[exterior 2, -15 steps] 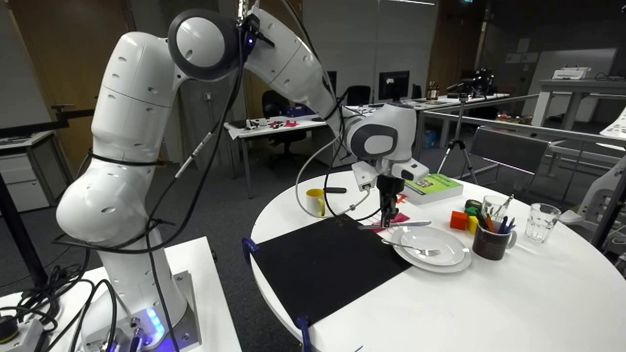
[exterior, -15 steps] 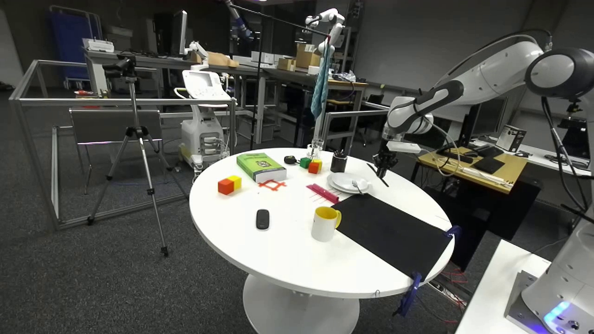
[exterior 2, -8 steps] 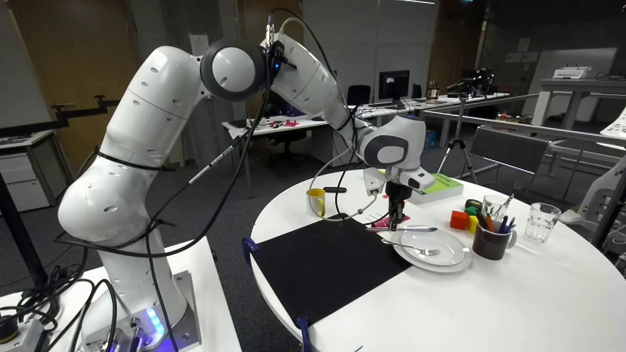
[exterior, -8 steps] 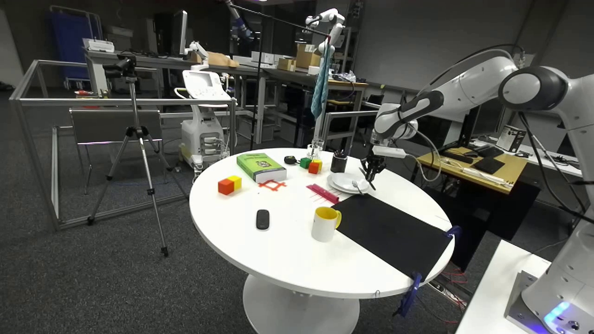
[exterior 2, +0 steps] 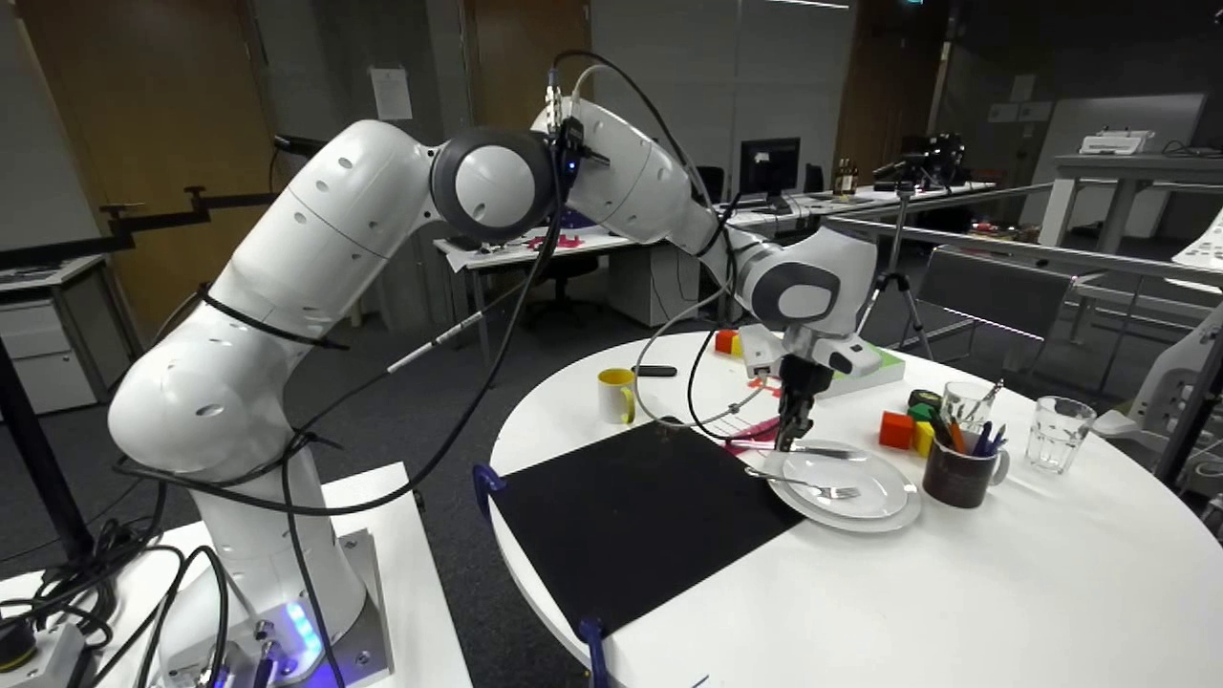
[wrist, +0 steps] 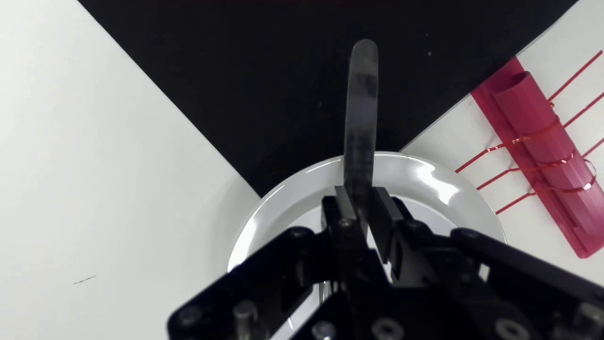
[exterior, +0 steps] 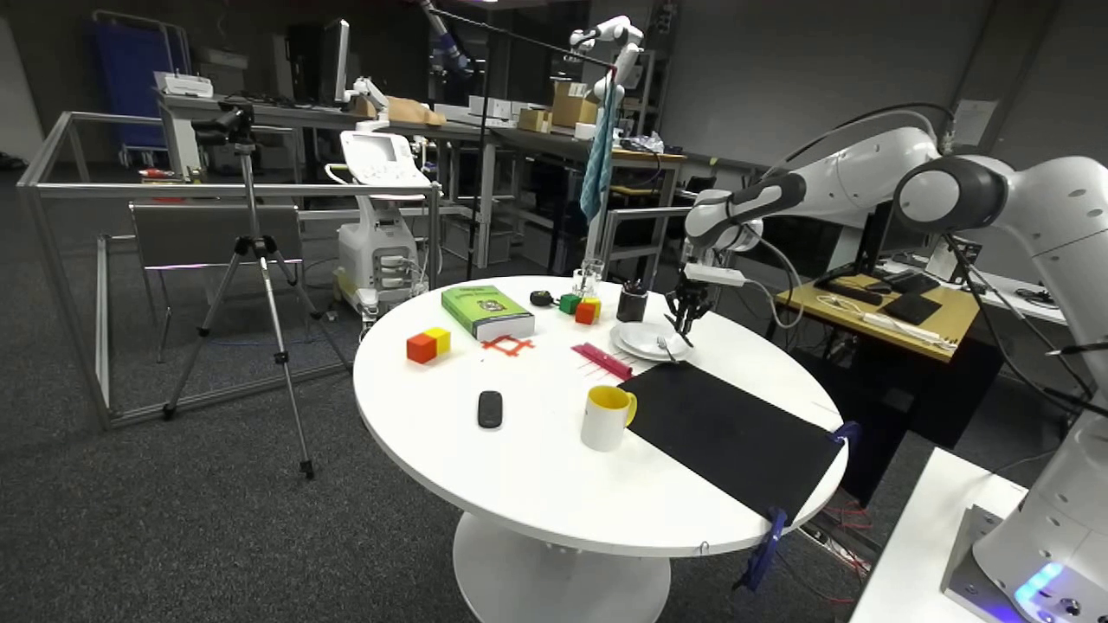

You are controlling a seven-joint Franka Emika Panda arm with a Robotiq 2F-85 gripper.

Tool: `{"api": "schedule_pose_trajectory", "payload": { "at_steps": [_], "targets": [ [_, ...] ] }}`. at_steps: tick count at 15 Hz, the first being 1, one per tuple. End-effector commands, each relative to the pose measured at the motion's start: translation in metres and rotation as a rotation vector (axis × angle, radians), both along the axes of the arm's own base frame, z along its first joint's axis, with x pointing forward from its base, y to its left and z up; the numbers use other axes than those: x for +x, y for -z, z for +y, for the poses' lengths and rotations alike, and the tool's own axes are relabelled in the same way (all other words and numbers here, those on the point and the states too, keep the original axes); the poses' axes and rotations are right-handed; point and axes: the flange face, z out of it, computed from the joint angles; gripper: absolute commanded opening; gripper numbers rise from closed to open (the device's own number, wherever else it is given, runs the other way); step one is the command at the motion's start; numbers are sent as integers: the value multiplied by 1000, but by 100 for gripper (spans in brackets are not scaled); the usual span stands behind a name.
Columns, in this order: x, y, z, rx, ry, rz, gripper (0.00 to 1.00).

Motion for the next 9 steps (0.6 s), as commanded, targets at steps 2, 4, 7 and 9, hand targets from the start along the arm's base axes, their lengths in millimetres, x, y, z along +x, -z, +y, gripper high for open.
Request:
{"api": "schedule_pose_trajectory", "payload": {
  "at_steps": [2, 4, 7, 9],
  "targets": [
    [21, 9, -6, 51, -9, 34, 4],
    [26, 16, -4, 60, -14, 45, 4],
    [32, 26, 1, 79, -24, 55, 4],
    [36, 32, 4, 99, -29, 56, 4]
  ]
}}
